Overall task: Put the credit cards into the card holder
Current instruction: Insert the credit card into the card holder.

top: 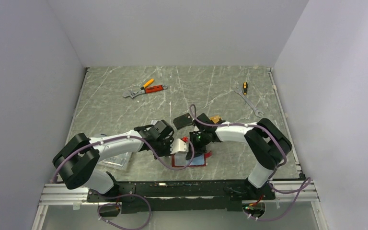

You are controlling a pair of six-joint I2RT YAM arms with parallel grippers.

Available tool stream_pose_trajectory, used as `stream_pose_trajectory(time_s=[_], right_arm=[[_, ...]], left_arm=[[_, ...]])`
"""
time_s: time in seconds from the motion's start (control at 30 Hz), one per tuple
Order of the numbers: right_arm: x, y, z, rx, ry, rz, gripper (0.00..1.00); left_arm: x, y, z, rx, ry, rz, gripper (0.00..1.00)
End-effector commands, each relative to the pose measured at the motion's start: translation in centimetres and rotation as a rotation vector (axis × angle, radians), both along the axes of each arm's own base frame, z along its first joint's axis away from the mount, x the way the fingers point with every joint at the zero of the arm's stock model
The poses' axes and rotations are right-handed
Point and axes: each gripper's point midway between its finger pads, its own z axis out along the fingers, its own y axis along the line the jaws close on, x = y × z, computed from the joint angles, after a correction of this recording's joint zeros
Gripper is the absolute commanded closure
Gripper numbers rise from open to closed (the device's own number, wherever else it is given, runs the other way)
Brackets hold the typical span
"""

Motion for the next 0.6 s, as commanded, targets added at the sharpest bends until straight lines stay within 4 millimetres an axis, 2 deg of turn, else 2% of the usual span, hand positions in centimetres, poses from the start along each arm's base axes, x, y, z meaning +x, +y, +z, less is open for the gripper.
stream_pose_trajectory(time_s=[0.0, 0.23, 0.4, 0.47, 0.5, 0.57], right_arm=[[0.2, 1.1, -0.5, -0.008, 0.003, 0.0, 1.0], [1.8, 2.6, 1.5, 0.019, -0.05, 0.007, 1.0], [2.8, 2.1, 3.6, 0.046, -0.081, -0.011, 1.0], [4.4, 0.9, 5.1, 0.041, -0.132, -0.038, 0.91], [5.4, 0.2, 5.9, 0.037, -0.162, -0.056, 0.81], [7.9, -1.5, 7.3, 0.033, -0.21, -0.109, 0.66]], left_arm=[[0.1, -1.4, 1.4, -0.065, 0.0, -0.033, 1.0], [2.0, -1.5, 3.4, -0.094, -0.032, -0.001, 1.0], [4.5, 0.2, 5.4, -0.122, -0.05, 0.089, 1.0], [5.8, 0.6, 6.9, -0.145, -0.072, 0.124, 1.0], [6.4, 0.7, 7.8, -0.156, -0.089, 0.138, 1.0], [8.2, 1.1, 9.4, -0.163, -0.15, 0.184, 0.99]])
